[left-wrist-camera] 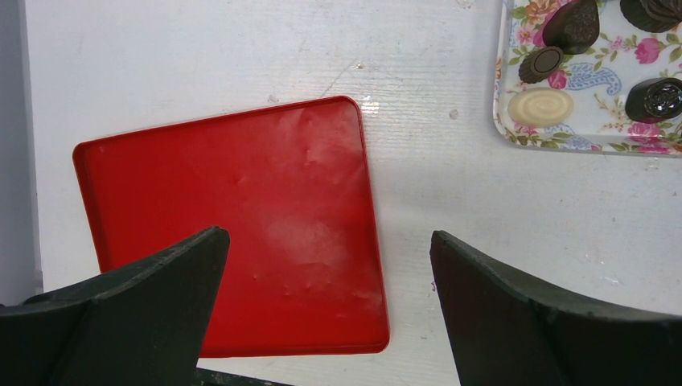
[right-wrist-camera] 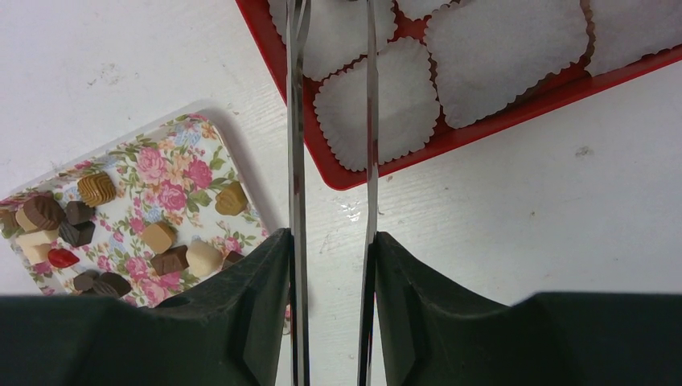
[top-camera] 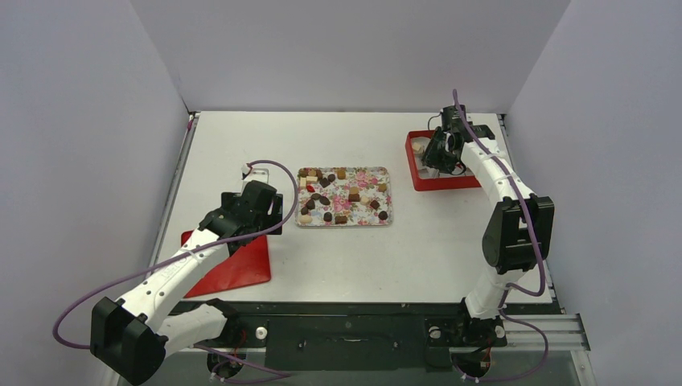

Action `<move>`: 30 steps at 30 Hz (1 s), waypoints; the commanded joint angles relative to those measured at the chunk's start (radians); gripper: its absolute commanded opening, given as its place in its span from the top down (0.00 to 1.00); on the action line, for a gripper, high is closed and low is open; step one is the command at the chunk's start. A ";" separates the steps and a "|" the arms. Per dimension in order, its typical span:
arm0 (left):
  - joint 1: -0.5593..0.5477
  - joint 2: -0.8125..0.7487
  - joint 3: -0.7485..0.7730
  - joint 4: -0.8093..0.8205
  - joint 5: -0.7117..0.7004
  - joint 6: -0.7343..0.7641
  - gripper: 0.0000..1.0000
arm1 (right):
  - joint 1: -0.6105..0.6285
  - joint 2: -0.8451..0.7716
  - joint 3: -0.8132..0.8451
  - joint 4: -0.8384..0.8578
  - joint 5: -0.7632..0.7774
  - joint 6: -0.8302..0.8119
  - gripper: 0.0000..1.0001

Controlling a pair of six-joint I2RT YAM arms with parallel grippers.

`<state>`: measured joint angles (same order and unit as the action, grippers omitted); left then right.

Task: Pack the chocolate

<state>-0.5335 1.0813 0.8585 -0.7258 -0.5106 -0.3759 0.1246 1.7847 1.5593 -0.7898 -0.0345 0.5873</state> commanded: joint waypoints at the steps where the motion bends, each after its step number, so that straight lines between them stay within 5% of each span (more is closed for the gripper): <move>1: 0.007 -0.017 0.019 0.039 0.006 0.011 0.04 | -0.006 -0.021 0.010 0.038 0.012 -0.007 0.63; 21: 0.007 -0.026 0.019 0.041 0.010 0.011 0.04 | 0.008 -0.207 0.020 -0.039 0.011 -0.014 0.63; 30: 0.009 -0.036 0.019 0.037 0.001 0.011 0.04 | 0.174 -0.294 0.025 -0.110 0.061 -0.026 0.63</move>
<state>-0.5335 1.0695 0.8585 -0.7219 -0.5076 -0.3759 0.2115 1.5543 1.5597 -0.8677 -0.0189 0.5785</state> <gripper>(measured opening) 0.965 0.370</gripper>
